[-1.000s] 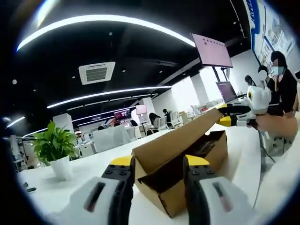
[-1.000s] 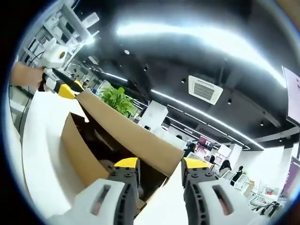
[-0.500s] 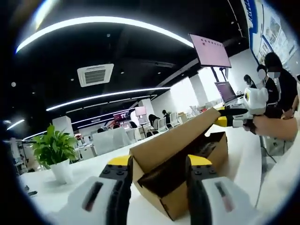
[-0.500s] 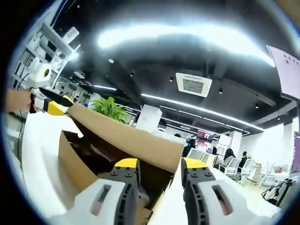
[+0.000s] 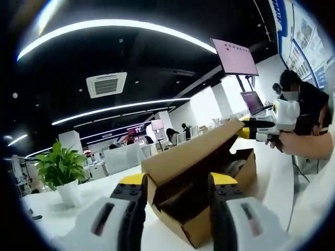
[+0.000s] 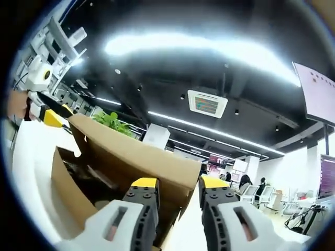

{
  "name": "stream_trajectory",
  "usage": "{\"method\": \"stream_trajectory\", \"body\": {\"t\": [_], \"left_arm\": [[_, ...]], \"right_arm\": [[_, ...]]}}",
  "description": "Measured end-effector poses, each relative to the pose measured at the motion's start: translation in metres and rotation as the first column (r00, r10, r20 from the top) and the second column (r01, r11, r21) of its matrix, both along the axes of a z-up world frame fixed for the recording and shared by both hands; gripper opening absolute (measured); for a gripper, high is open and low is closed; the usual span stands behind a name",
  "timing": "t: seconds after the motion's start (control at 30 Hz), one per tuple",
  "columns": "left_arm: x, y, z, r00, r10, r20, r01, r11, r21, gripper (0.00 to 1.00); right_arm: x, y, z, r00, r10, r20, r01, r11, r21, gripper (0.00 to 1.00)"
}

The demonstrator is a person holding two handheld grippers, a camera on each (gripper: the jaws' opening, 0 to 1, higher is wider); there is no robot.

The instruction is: Operate the shoe box by opening the lid, removing the specified soft item, and placing it in the target area until the item is outside and the box remains undamaged.

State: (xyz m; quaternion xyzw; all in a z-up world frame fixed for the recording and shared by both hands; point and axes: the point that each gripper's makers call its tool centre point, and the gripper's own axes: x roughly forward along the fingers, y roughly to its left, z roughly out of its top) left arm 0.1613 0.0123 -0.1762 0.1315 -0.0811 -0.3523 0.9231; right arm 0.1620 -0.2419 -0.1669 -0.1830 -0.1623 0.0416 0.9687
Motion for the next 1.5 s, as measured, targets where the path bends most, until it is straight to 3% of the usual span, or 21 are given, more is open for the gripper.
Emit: {"method": "stream_trajectory", "body": {"t": [0.17, 0.37, 0.6, 0.67, 0.8, 0.9, 0.97, 1.03, 1.1, 1.23, 1.3, 1.43, 1.5], "left_arm": [[0.002, 0.0, -0.003, 1.0, -0.002, -0.014, 0.002, 1.0, 0.003, 0.49], [0.001, -0.003, -0.002, 1.0, -0.009, -0.009, 0.009, 1.0, 0.002, 0.56], [0.002, 0.002, -0.002, 0.996, -0.036, -0.08, 0.031, 0.997, -0.069, 0.54], [0.002, 0.001, -0.004, 0.993, -0.054, -0.102, 0.048, 0.997, -0.058, 0.53], [-0.001, -0.001, -0.011, 0.989, -0.079, -0.124, 0.078, 0.997, -0.017, 0.52], [-0.006, -0.009, -0.022, 0.974, -0.13, -0.187, 0.135, 0.991, 0.018, 0.53], [-0.006, -0.012, -0.023, 0.968, -0.141, -0.208, 0.142, 0.99, -0.007, 0.53], [-0.008, -0.013, -0.023, 0.963, -0.162, -0.213, 0.161, 0.987, -0.023, 0.5], [-0.007, -0.011, -0.024, 0.96, -0.154, -0.235, 0.155, 0.988, -0.016, 0.39], [-0.009, -0.013, -0.029, 0.944, -0.173, -0.282, 0.181, 0.984, -0.001, 0.51], [-0.01, -0.013, -0.031, 0.944, -0.175, -0.278, 0.188, 0.982, 0.018, 0.46], [-0.012, -0.015, -0.032, 0.944, -0.185, -0.274, 0.209, 0.976, 0.058, 0.42], [-0.012, -0.017, -0.036, 0.941, -0.195, -0.276, 0.233, 0.966, 0.11, 0.42]], "right_arm": [[0.003, -0.001, 0.002, 1.0, 0.0, 0.005, 0.0, 1.0, 0.007, 0.3], [0.01, -0.012, 0.002, 1.0, -0.019, -0.01, 0.019, 0.999, 0.041, 0.23], [0.005, -0.012, 0.005, 1.0, -0.011, -0.018, 0.013, 0.995, 0.096, 0.15], [0.005, -0.014, 0.007, 1.0, -0.016, -0.009, 0.016, 0.996, 0.087, 0.14], [0.008, -0.026, 0.009, 0.998, -0.059, -0.014, 0.06, 0.993, 0.097, 0.02], [0.011, -0.026, 0.01, 0.999, -0.031, -0.013, 0.033, 0.991, 0.127, 0.02], [0.011, -0.024, 0.01, 0.999, -0.038, -0.013, 0.039, 0.992, 0.122, 0.02], [0.012, -0.025, 0.012, 0.999, -0.031, -0.015, 0.033, 0.987, 0.16, 0.02], [0.014, -0.025, 0.012, 0.999, 0.001, -0.032, 0.007, 0.975, 0.22, 0.02], [0.015, -0.025, 0.016, 0.994, 0.097, -0.058, -0.073, 0.944, 0.322, 0.03], [0.016, -0.027, 0.016, 0.991, 0.121, -0.051, -0.092, 0.919, 0.384, 0.03], [0.015, -0.025, 0.017, 0.996, 0.083, -0.041, -0.064, 0.938, 0.34, 0.02], [0.014, -0.026, 0.017, 0.998, 0.034, -0.051, -0.019, 0.964, 0.264, 0.02]]}}
